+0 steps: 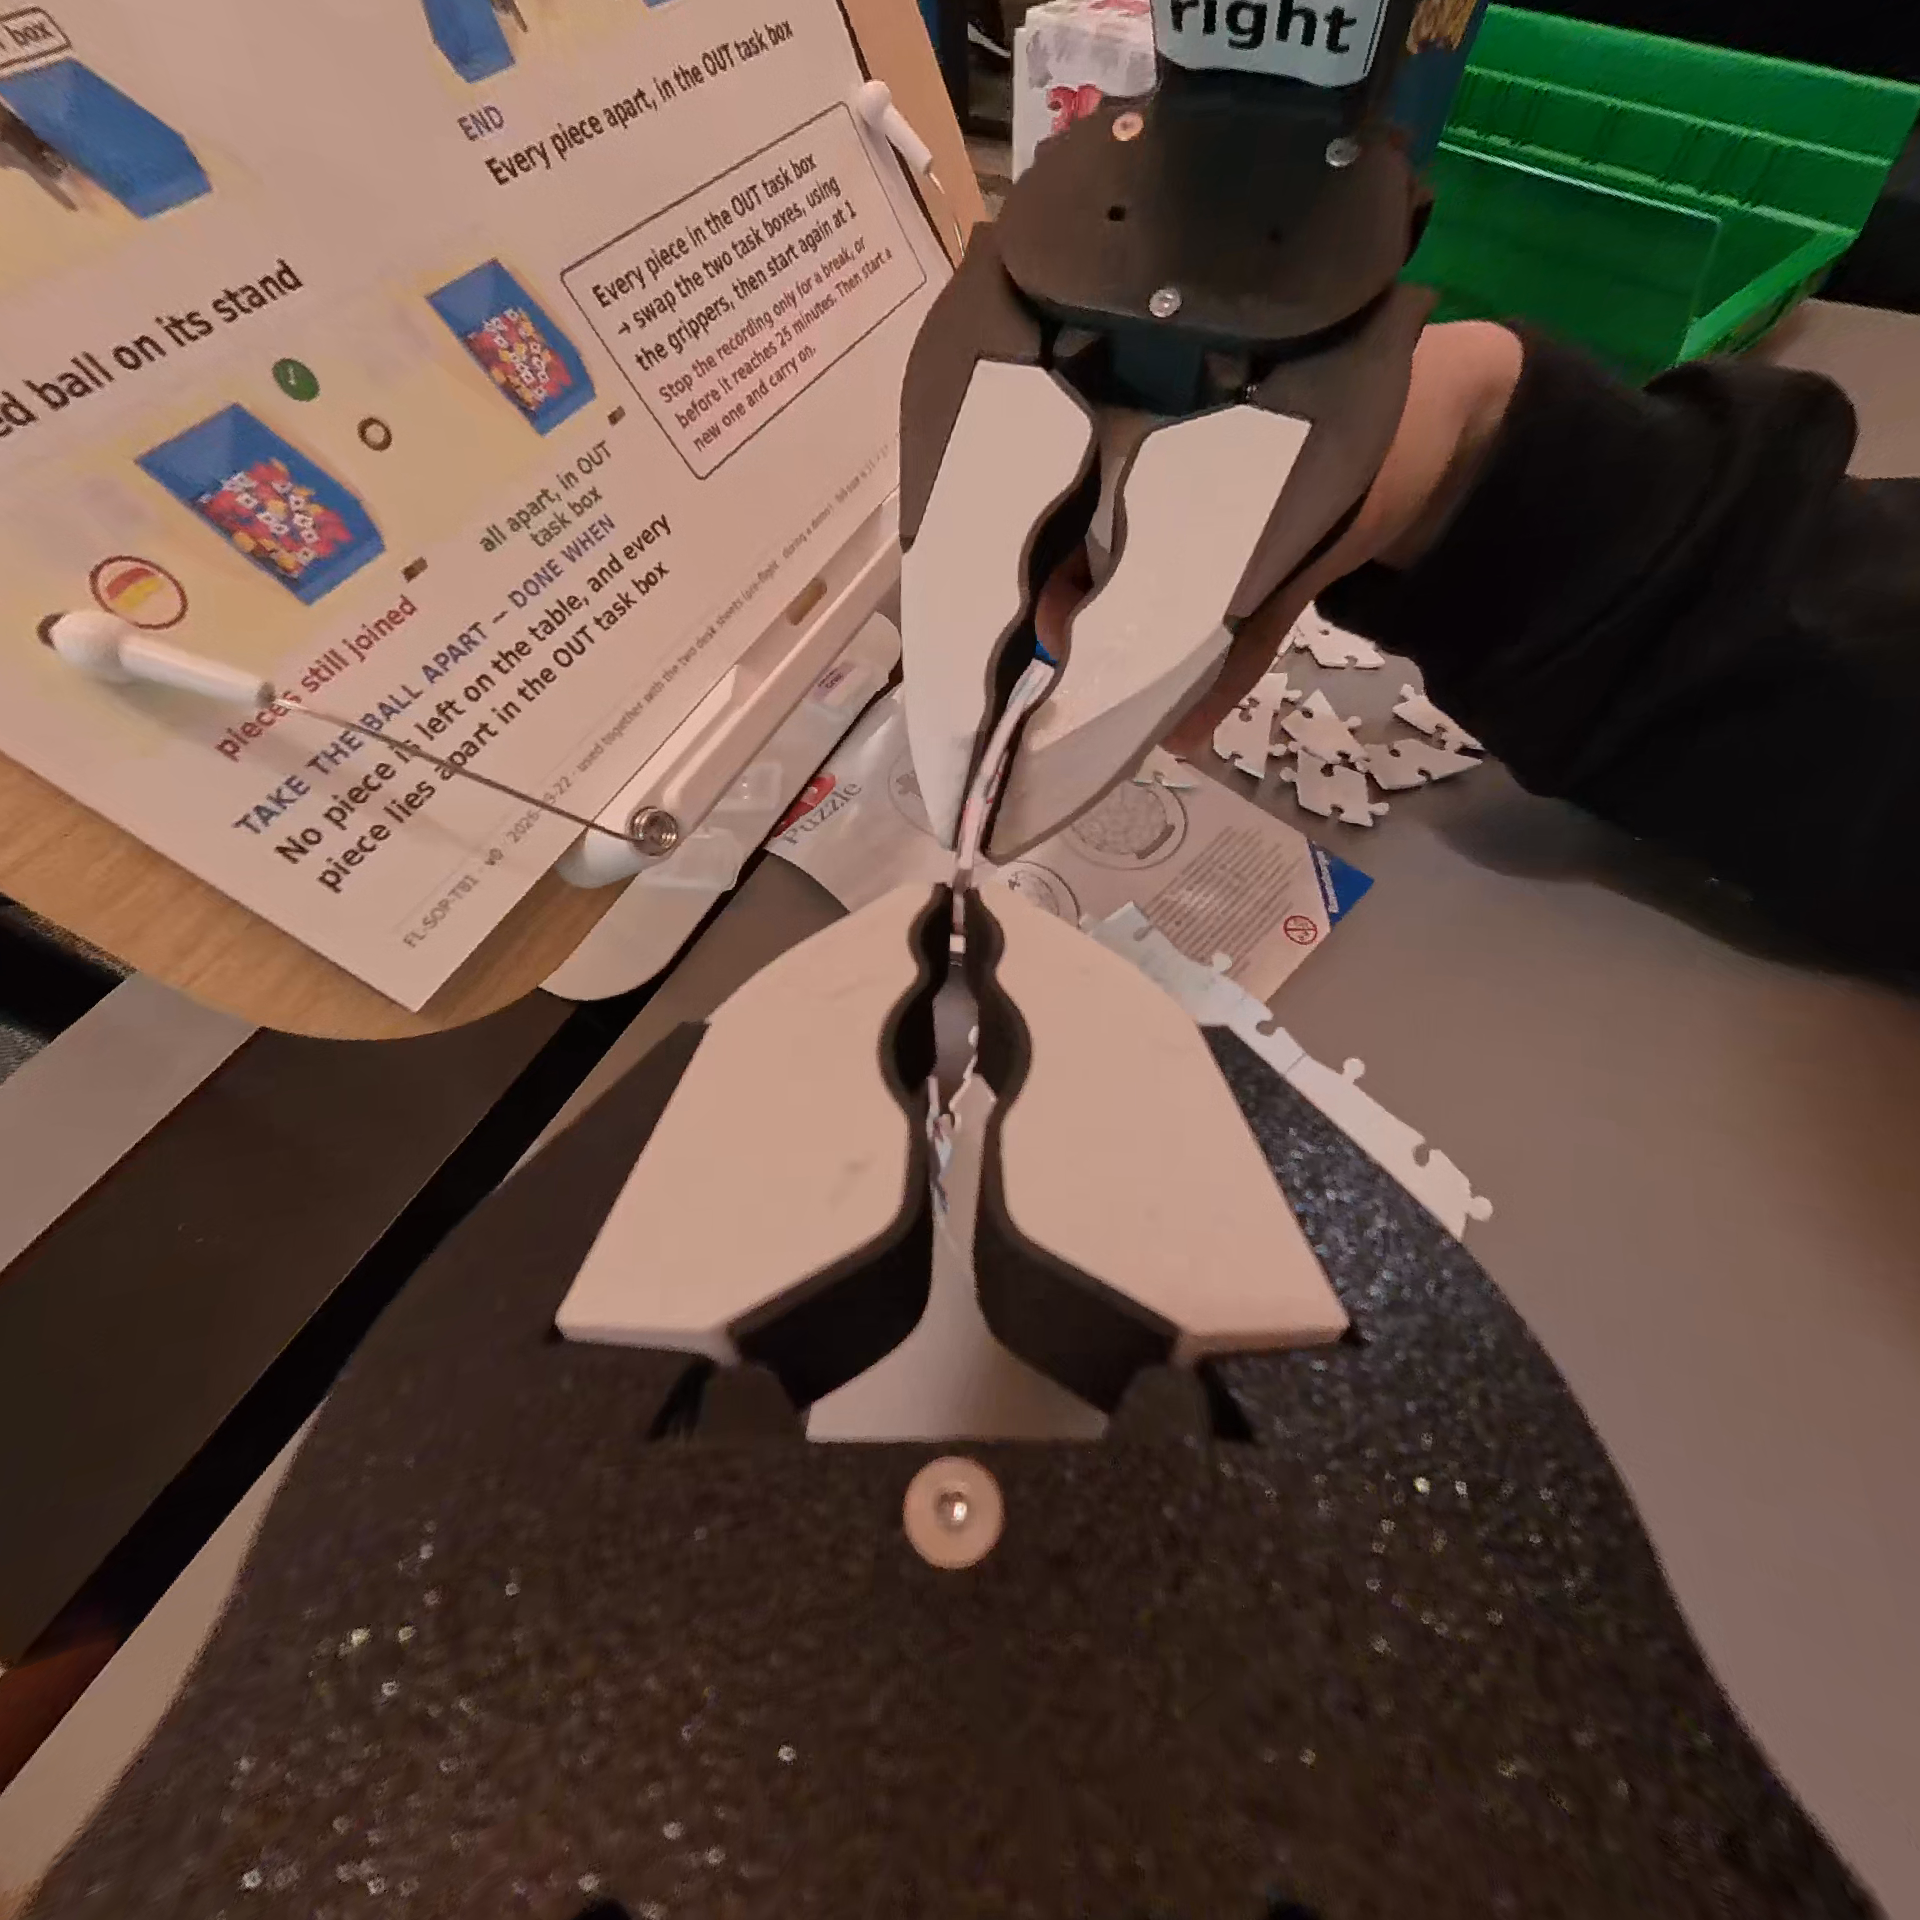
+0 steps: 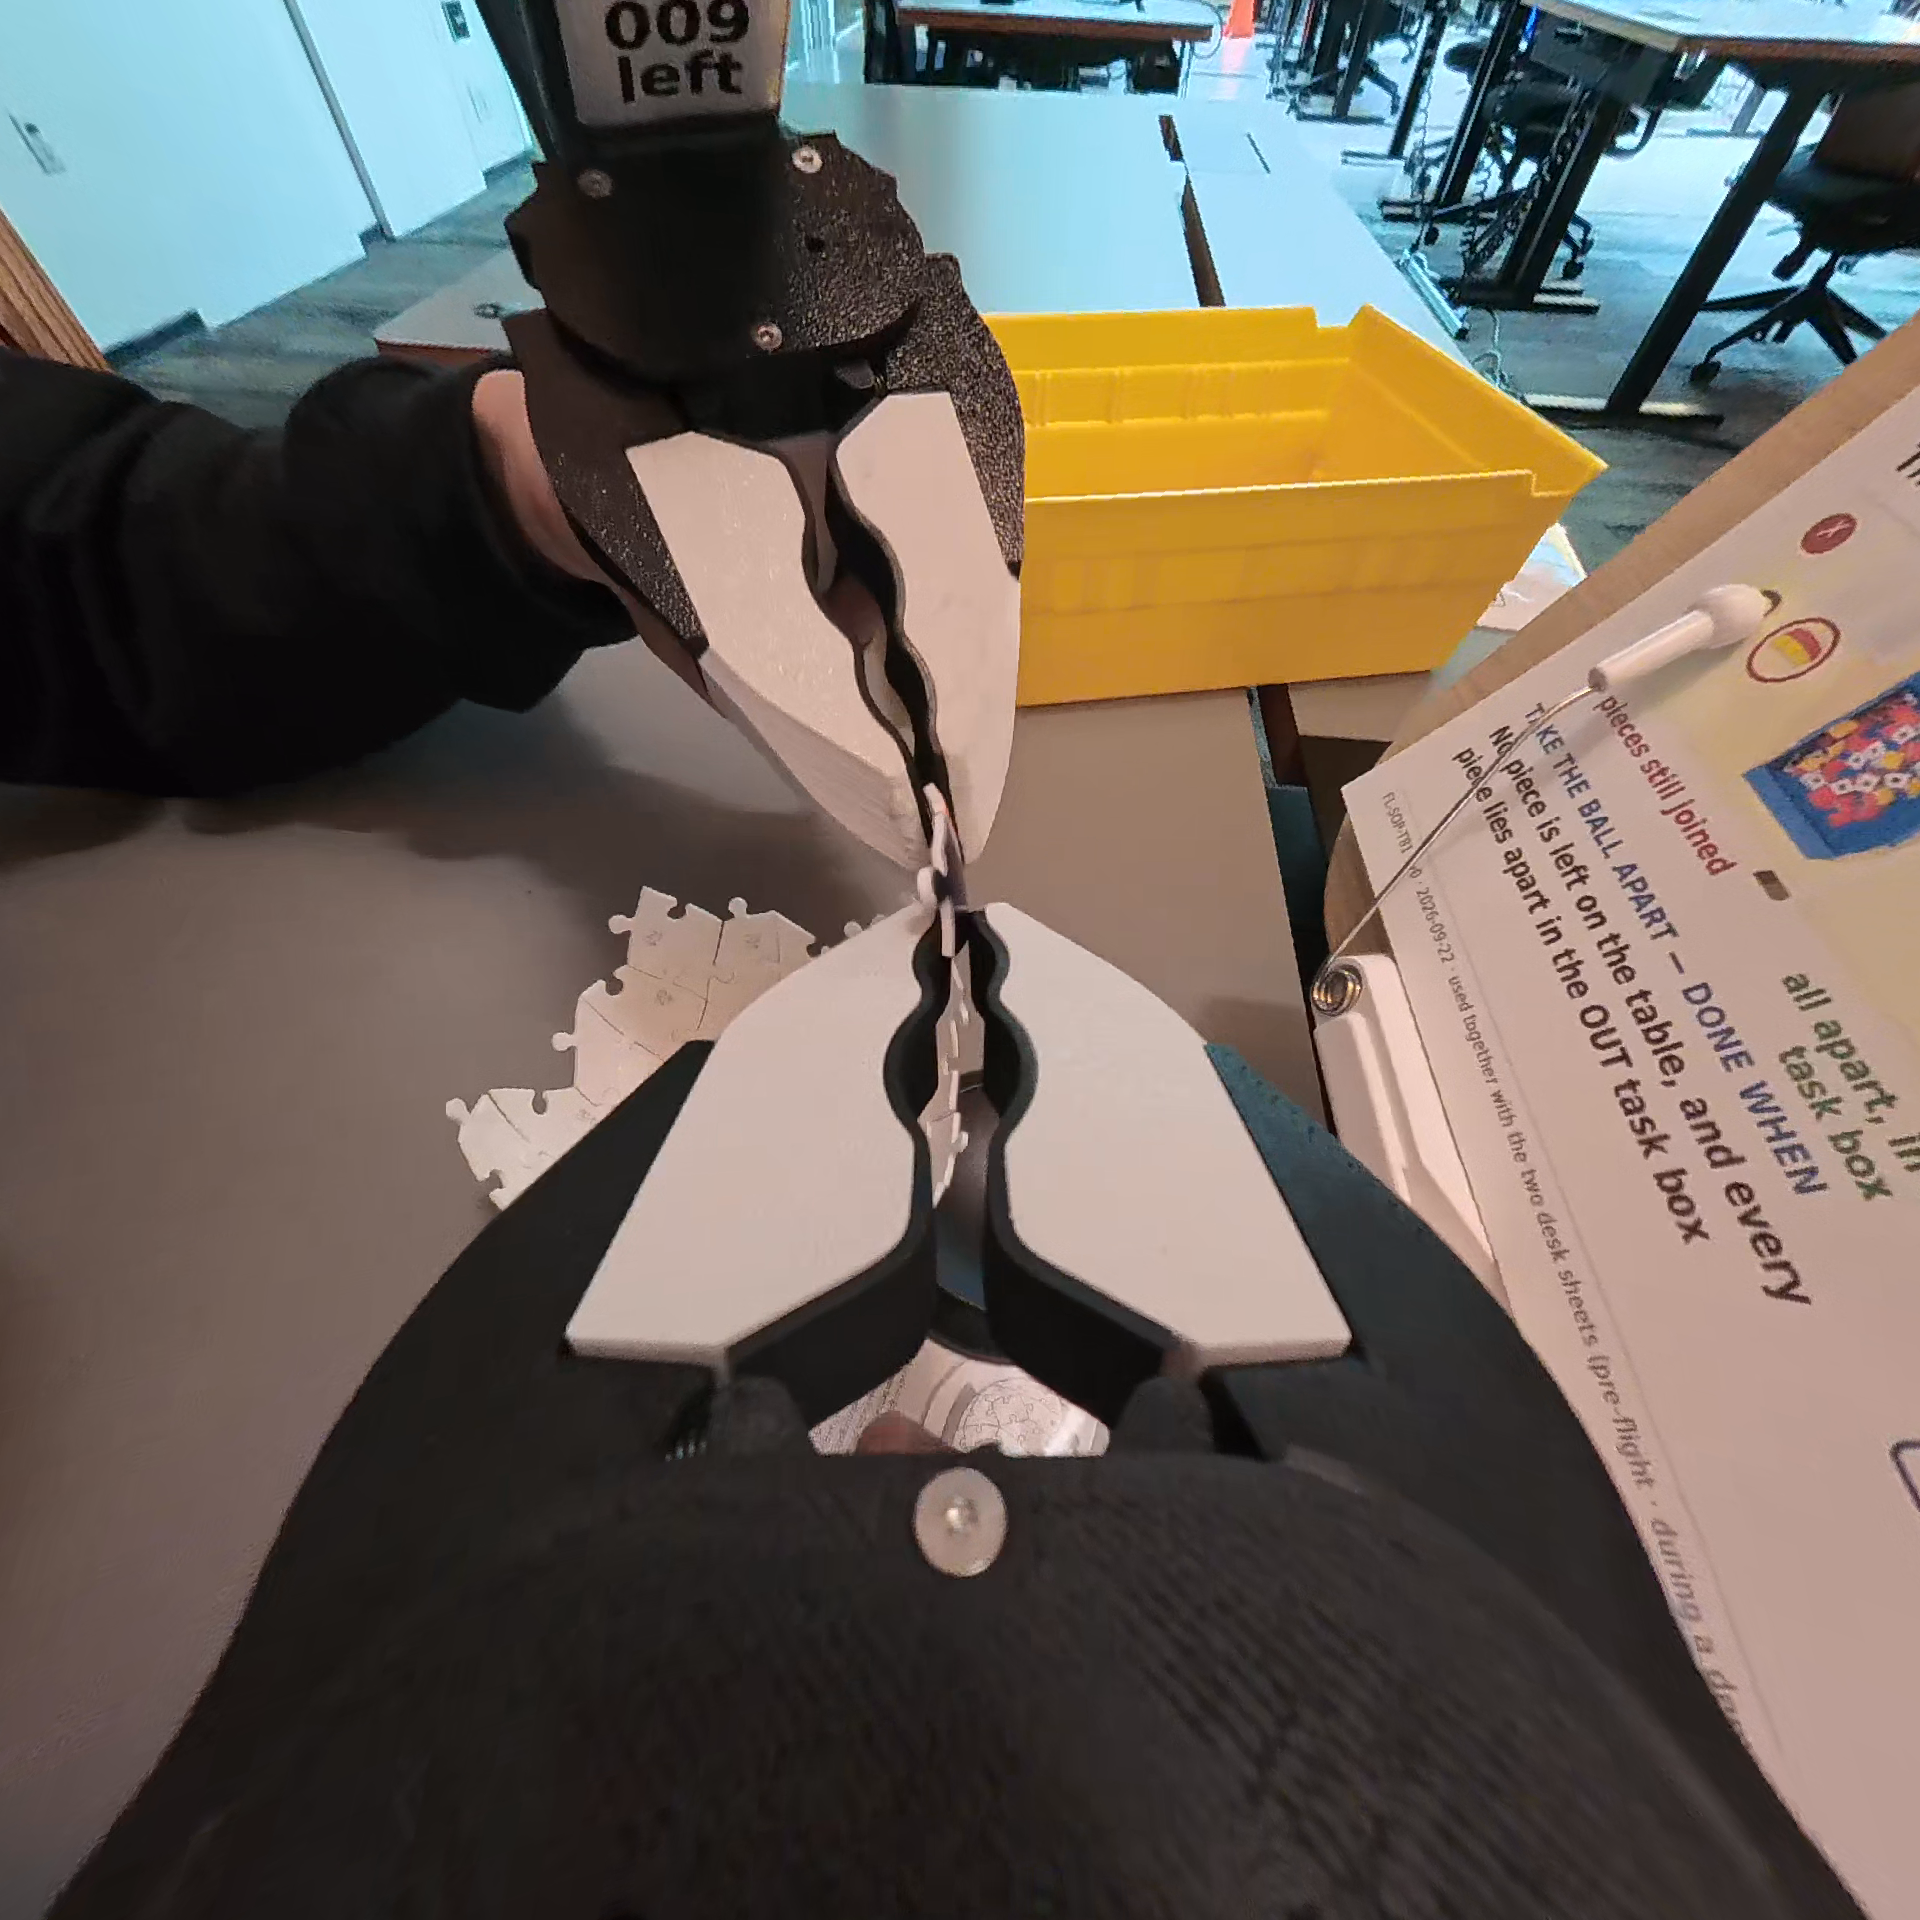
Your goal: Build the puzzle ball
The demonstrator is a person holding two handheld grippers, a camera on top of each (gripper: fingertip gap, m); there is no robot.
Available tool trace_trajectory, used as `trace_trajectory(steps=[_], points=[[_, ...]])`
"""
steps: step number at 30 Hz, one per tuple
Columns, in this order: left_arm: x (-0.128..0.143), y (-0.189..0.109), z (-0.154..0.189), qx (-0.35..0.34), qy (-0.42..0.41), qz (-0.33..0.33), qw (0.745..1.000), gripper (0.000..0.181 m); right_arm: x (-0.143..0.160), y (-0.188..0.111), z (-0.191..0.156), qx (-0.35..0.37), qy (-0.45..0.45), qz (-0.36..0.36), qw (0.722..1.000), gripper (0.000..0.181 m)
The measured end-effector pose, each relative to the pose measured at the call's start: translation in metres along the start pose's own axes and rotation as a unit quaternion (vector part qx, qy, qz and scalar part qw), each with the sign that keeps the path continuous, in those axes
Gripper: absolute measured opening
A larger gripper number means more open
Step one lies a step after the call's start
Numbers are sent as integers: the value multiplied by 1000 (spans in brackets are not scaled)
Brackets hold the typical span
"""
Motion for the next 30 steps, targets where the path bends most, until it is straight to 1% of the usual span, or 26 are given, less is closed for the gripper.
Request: trace_trajectory(steps=[10, 13, 14, 17, 20, 21, 22, 24, 28, 30], points=[[3, -1, -1, 2, 3, -6, 1000, 1, 4, 1, 2, -21, 19, 27, 999, 5], [5, -1, -2, -2, 10, -9, 1000, 1, 4, 2, 1, -28, 22, 26, 999, 9], [5, -1, -2, 0, 8, -9, 1000, 1, 5, 2, 2, -23, 20, 28, 999, 6], [5, -1, -2, -3, 3, -4, 1000, 1, 4, 2, 3, -20, 22, 41, 999, 5], [5, 1, -1, -3, 0, -4, 1000, 1, 0, 4, 2, -27, 29, 62, 997, 11], [5, 2, -1, -5, 0, -6, 1000, 1, 0, 5, 3, -17, 25, 61, 998, 11], [5, 2, -1, -5, -1, -9, 1000, 1, 1, 6, 2, -17, 17, 53, 998, 6], [5, 3, -1, -6, -7, -7, 1000, 1, 1, 6, 2, -6, 0, 45, 999, 4], [5, 3, 0, -5, -12, -4, 1000, 2, 0, 5, 2, 0, -16, 42, 999, 3], [7, 3, 1, -5, 4, -22, 1000, 3, 2, 6, 1, -7, -10, 35, 999, 3]])
Point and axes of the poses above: each gripper's, where its closed fingertips meet, y out along the fingers, x out of its underside, z = x × y across the jaws, the point moved 6 cm from there along -y, back along the fingers, and after that the axes turned 1 degree about -x, right-handed, at the moved point
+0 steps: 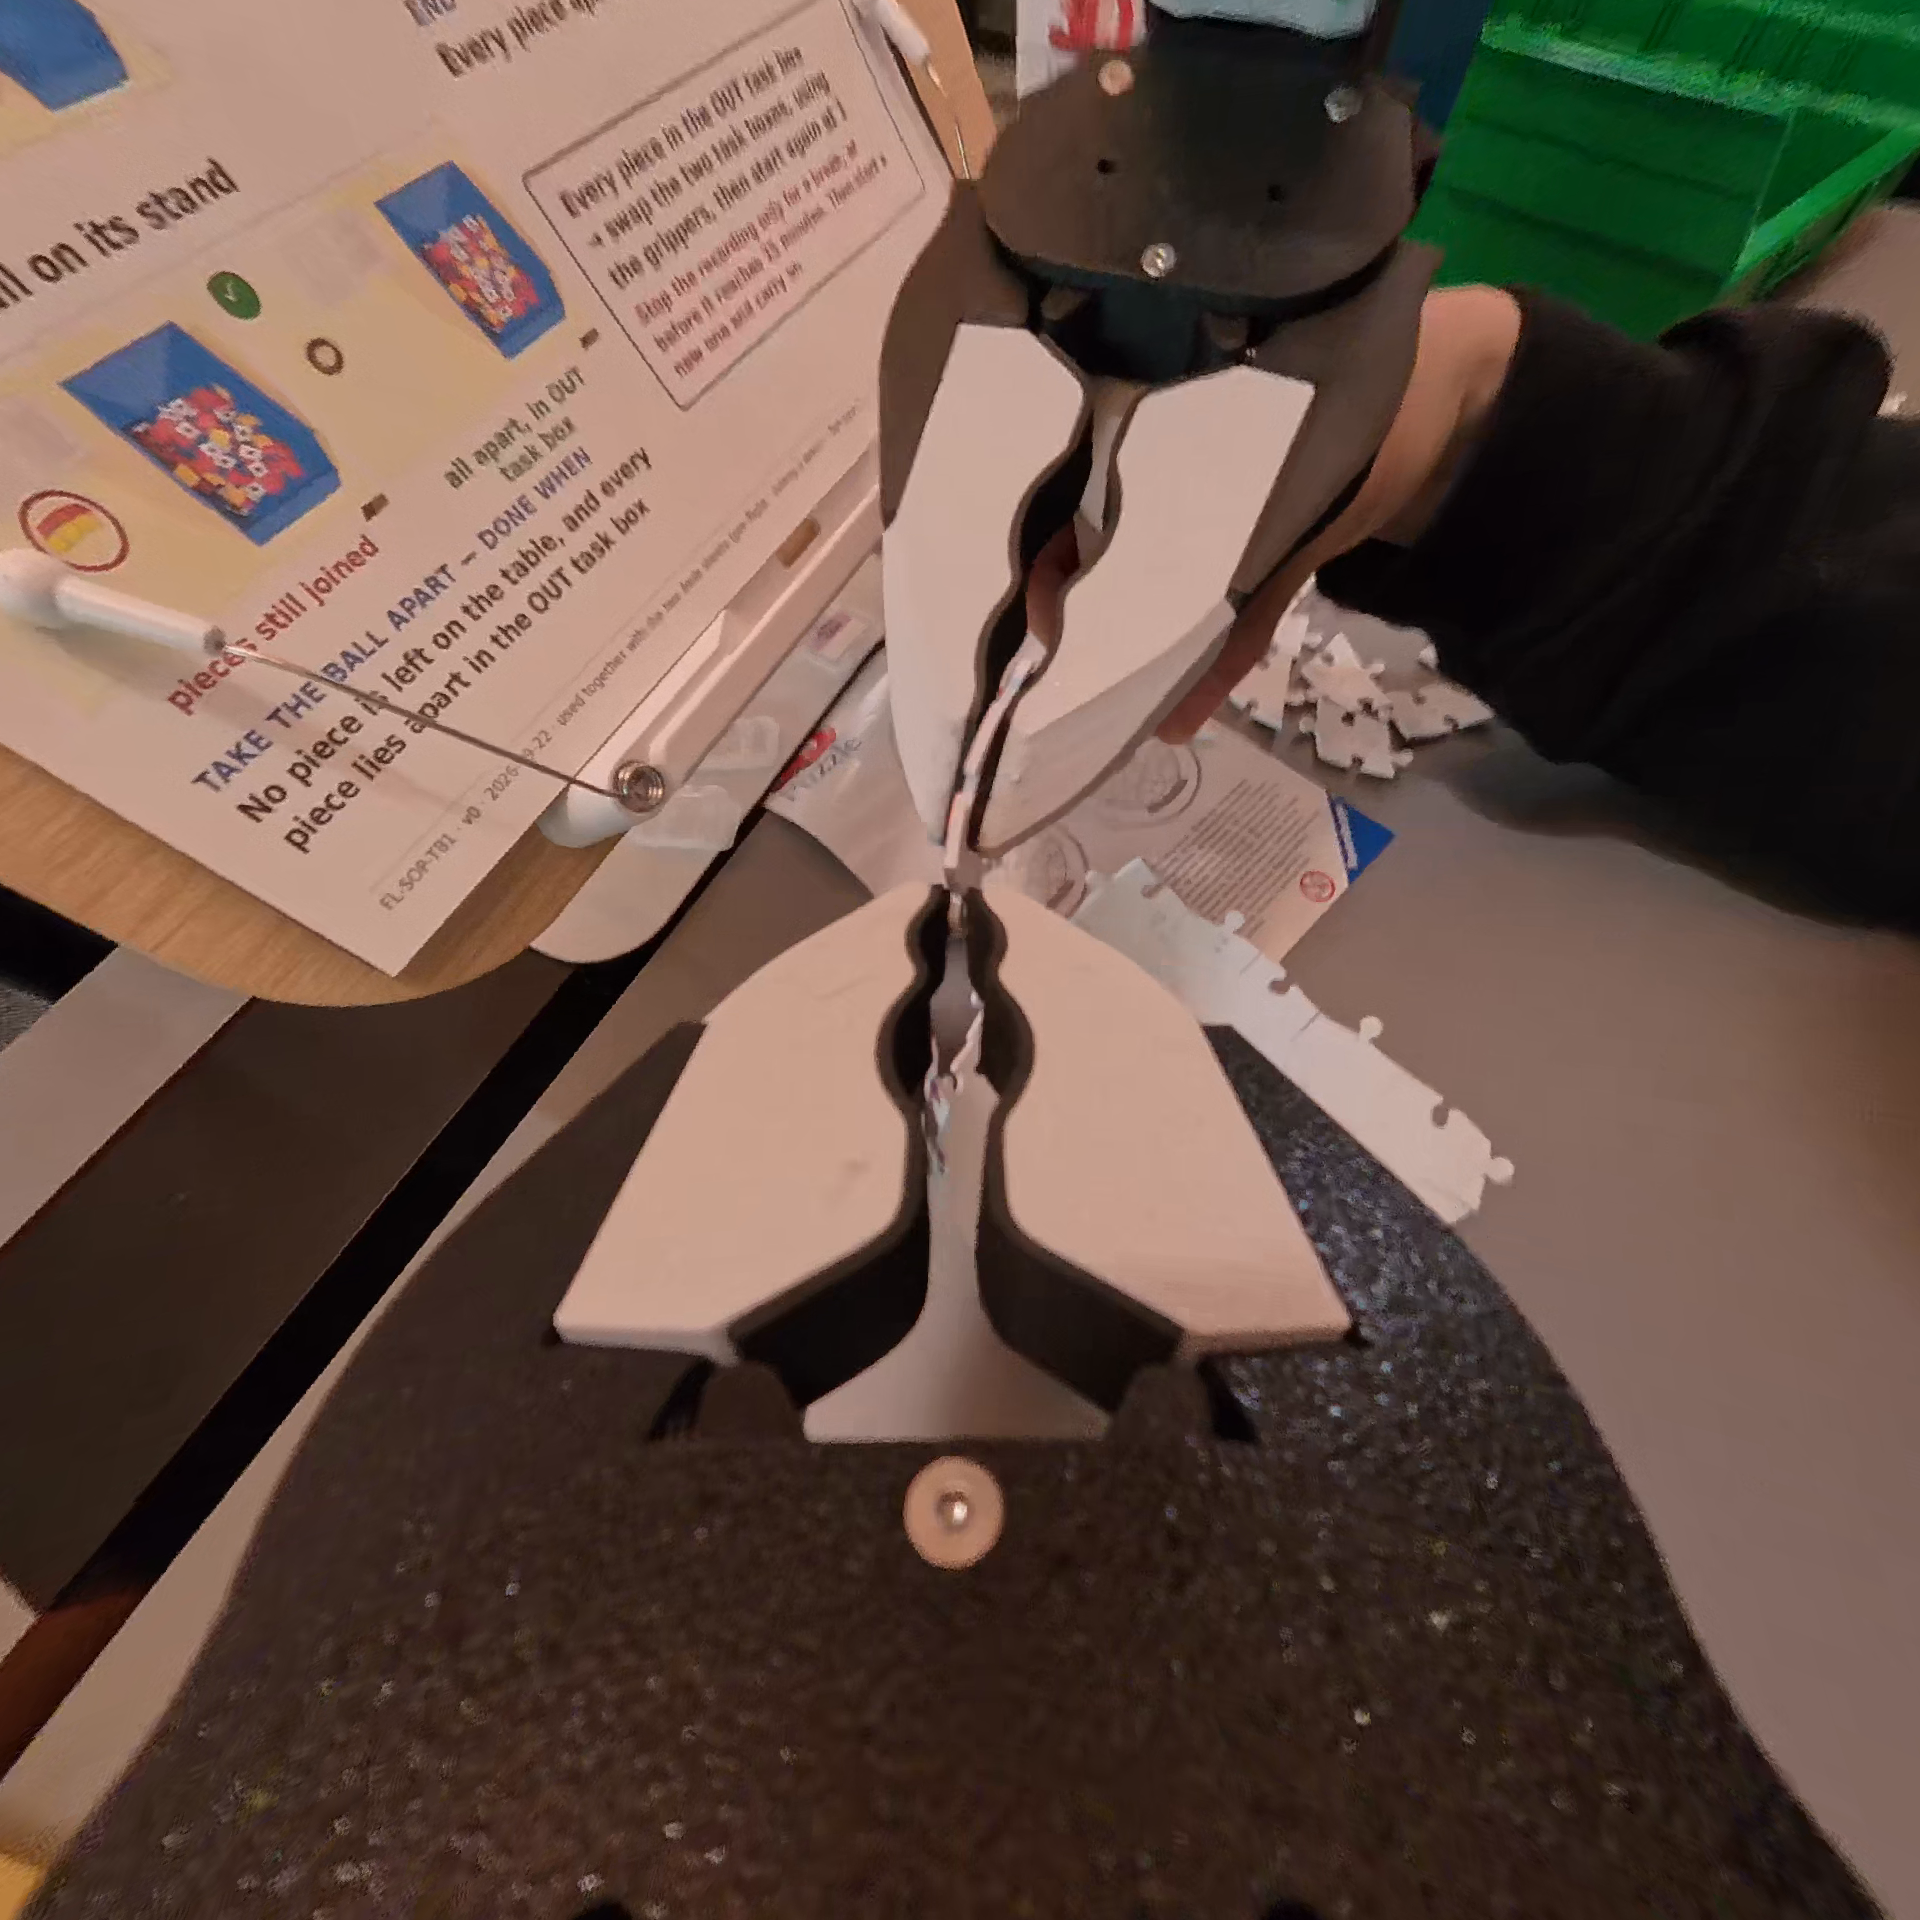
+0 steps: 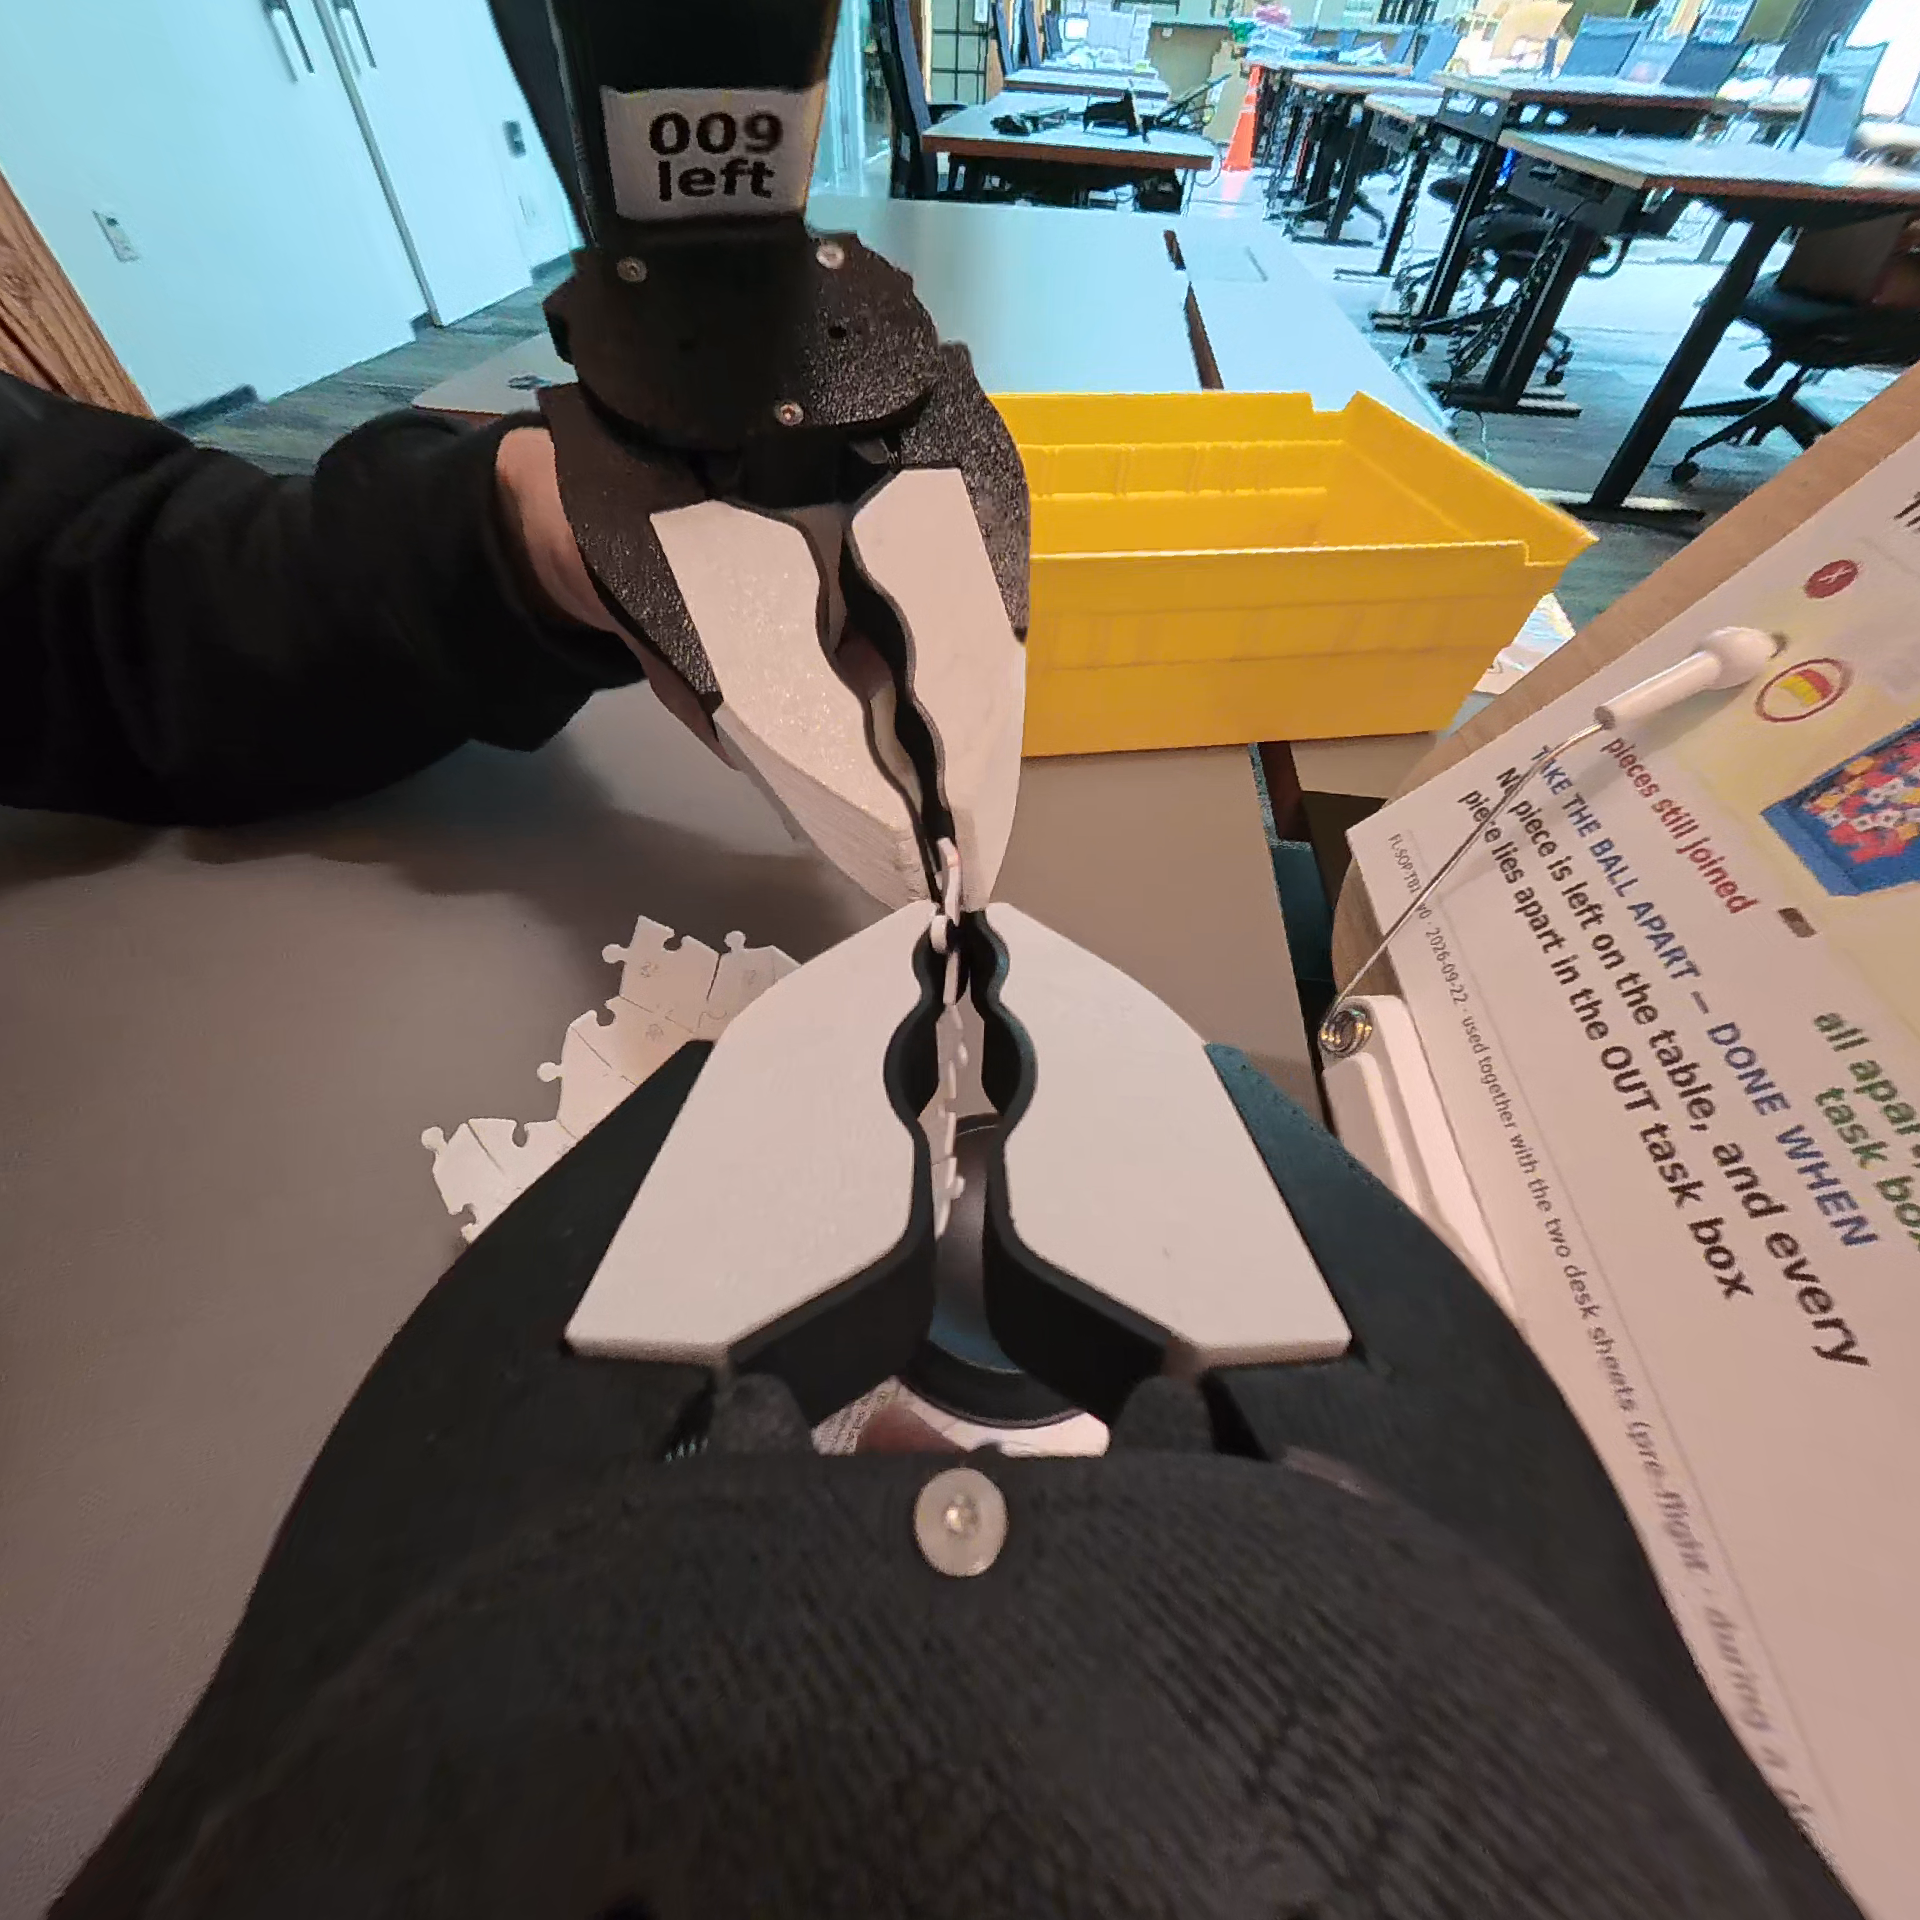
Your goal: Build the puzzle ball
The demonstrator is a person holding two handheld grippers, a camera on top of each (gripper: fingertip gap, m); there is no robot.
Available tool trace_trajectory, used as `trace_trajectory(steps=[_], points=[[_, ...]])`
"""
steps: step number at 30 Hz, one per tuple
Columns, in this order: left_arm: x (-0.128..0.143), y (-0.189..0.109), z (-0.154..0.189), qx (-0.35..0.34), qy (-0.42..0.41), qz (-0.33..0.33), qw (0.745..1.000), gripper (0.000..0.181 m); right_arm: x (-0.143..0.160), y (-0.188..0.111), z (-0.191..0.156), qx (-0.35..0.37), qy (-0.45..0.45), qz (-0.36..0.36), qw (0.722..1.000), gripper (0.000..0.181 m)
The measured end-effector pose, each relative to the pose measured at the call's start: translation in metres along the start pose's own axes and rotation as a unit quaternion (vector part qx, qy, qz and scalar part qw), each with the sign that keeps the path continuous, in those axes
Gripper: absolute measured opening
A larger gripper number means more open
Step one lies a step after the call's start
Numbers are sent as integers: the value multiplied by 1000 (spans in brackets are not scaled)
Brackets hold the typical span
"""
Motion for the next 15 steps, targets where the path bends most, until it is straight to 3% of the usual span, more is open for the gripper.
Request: trace_trajectory(steps=[4, 8, 11, 15], points=[[10, -10, -7, -50, 27, -71, 996, 24, 16, 7, 0, -15, 20, -62, 998, 3], [23, -15, -1, -24, -15, -136, 990, 44, 22, 12, -2, -36, 36, -94, 994, 3], [38, -8, -1, -21, -29, -187, 982, 48, 28, 16, -4, -51, 29, -138, 989, 3], [50, 5, -4, -8, -44, -206, 977, 47, 35, 22, -2, -66, 30, -178, 981, 1]])
Point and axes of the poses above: each gripper's, where its closed fingertips meet, y out along the fingers, x out of its underside, z = x × y across the jaws, the point moved 6 cm from there along -y, back along the fingers, and after that the axes turned 1 degree about -x, right-handed, at the moved point
